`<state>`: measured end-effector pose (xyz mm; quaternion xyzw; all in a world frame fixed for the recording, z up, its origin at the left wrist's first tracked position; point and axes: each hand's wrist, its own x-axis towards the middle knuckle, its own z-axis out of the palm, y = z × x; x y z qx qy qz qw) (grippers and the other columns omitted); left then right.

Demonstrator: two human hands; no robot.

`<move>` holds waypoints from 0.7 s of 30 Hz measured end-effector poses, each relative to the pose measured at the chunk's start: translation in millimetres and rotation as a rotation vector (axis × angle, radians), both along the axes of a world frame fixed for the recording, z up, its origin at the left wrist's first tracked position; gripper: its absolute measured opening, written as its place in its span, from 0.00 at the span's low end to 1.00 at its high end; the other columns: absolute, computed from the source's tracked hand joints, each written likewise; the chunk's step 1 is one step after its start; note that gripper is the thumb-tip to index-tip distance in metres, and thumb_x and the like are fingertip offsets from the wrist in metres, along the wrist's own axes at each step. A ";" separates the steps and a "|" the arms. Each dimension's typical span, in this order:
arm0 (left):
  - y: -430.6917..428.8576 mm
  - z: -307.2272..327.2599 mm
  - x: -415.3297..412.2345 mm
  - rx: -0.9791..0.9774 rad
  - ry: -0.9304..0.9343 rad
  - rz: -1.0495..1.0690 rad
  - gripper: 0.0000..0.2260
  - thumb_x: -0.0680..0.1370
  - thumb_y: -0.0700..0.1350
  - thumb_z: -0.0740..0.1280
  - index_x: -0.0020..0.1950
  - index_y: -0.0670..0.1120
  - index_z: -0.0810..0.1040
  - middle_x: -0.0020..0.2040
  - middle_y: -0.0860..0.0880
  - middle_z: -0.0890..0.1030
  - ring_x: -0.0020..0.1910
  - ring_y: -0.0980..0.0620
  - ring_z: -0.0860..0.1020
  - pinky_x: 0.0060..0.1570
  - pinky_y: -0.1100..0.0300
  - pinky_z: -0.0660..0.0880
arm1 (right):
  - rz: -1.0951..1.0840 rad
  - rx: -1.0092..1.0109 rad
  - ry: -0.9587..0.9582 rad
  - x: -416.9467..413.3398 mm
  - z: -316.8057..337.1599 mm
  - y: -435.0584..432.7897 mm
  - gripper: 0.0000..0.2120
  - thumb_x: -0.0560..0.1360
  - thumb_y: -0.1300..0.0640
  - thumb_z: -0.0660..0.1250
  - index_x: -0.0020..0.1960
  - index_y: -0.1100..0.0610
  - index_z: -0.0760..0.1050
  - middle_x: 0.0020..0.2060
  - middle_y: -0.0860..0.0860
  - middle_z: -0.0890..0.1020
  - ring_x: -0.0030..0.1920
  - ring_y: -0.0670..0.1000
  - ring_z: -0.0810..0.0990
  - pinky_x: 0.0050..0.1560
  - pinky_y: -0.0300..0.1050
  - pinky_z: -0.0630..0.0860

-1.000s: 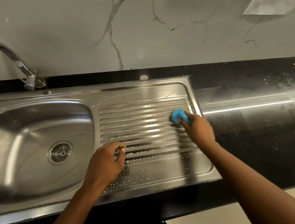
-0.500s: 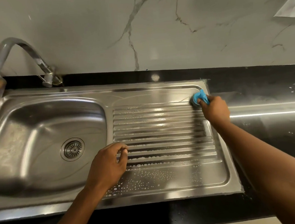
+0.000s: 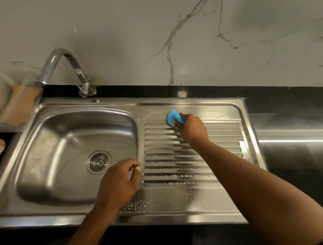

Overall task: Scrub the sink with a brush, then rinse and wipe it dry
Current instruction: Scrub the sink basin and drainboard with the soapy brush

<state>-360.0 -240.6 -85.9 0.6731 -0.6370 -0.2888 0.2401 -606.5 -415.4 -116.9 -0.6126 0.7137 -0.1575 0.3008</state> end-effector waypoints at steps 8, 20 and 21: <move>15.5 10.0 74.9 -0.046 0.031 0.191 0.10 0.76 0.51 0.67 0.54 0.53 0.84 0.50 0.60 0.85 0.50 0.61 0.83 0.52 0.56 0.81 | 0.119 0.136 -0.199 97.4 27.5 3.1 0.20 0.77 0.38 0.71 0.53 0.56 0.84 0.36 0.47 0.82 0.35 0.48 0.80 0.36 0.40 0.74; 67.5 8.8 230.0 0.026 0.067 0.413 0.07 0.79 0.47 0.70 0.56 0.55 0.83 0.52 0.62 0.84 0.54 0.63 0.81 0.53 0.67 0.76 | 0.509 0.121 -0.419 317.0 84.3 68.4 0.13 0.76 0.40 0.73 0.43 0.49 0.85 0.29 0.51 0.81 0.28 0.43 0.76 0.34 0.43 0.75; 74.1 8.1 243.9 0.031 0.069 0.430 0.07 0.80 0.47 0.69 0.56 0.56 0.83 0.52 0.62 0.84 0.54 0.63 0.81 0.54 0.64 0.78 | 0.557 0.110 -0.418 338.0 86.1 72.6 0.12 0.77 0.41 0.73 0.42 0.49 0.85 0.29 0.50 0.81 0.28 0.43 0.77 0.35 0.43 0.75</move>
